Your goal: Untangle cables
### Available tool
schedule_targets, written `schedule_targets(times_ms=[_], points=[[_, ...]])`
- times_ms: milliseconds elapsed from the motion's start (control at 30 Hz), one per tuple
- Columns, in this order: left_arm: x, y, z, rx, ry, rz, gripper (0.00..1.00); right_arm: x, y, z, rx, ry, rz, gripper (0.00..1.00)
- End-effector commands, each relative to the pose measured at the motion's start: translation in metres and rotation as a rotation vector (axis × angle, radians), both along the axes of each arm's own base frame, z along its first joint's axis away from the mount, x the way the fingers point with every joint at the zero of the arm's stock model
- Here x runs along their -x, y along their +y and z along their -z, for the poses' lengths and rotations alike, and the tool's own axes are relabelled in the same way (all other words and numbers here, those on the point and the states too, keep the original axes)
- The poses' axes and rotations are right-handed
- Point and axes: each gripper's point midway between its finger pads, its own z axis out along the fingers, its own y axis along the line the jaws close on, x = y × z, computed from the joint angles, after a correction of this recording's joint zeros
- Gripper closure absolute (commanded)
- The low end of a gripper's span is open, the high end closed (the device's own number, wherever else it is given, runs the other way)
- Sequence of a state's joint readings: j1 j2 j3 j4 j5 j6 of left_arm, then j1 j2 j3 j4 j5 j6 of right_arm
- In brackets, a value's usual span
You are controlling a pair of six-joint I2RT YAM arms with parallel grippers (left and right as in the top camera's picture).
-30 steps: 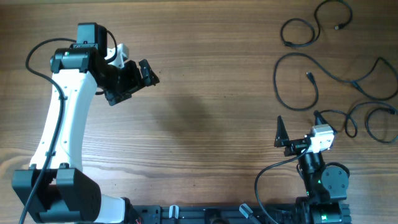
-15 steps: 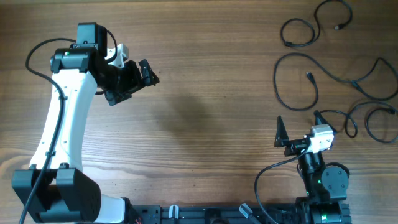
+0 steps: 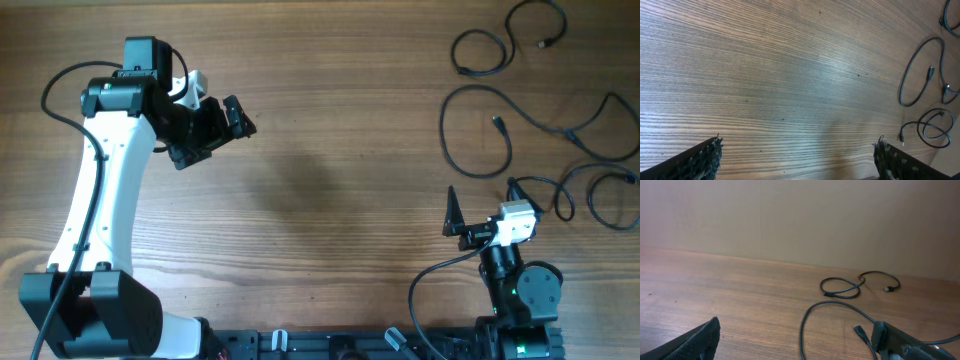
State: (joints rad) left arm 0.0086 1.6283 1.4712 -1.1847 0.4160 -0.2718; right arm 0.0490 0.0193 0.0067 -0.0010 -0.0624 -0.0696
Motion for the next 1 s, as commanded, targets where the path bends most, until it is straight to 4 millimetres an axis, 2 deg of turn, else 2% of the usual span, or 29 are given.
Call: schedule_targets(times_ms=[0, 67, 700, 767, 967], points=[[-0.0024, 0.0031, -0.006, -0.005, -0.019, -0.011, 0.0, 0.0002, -0.0083, -0.003, 0.009, -0.015, 0.046, 0.0], [-0.0024, 0.003, -0.0061, -0.005, -0.019, -0.011, 0.0, 0.0003, -0.0069, -0.0035, 0.056, -0.022, 0.038, 0.0], [-0.0024, 0.0032, -0.006, -0.006, -0.02, -0.011, 0.0, 0.0004, -0.0048, -0.0035, 0.058, -0.023, 0.025, 0.0], [-0.0028, 0.0094, -0.0035, -0.044, -0.018, -0.02, 0.0, 0.0004, -0.0048, -0.0035, 0.058, -0.023, 0.025, 0.0], [-0.0011, 0.0102, -0.0028, -0.048, -0.01, -0.022, 0.0, 0.0004, -0.0048, -0.0035, 0.058, -0.023, 0.025, 0.0]])
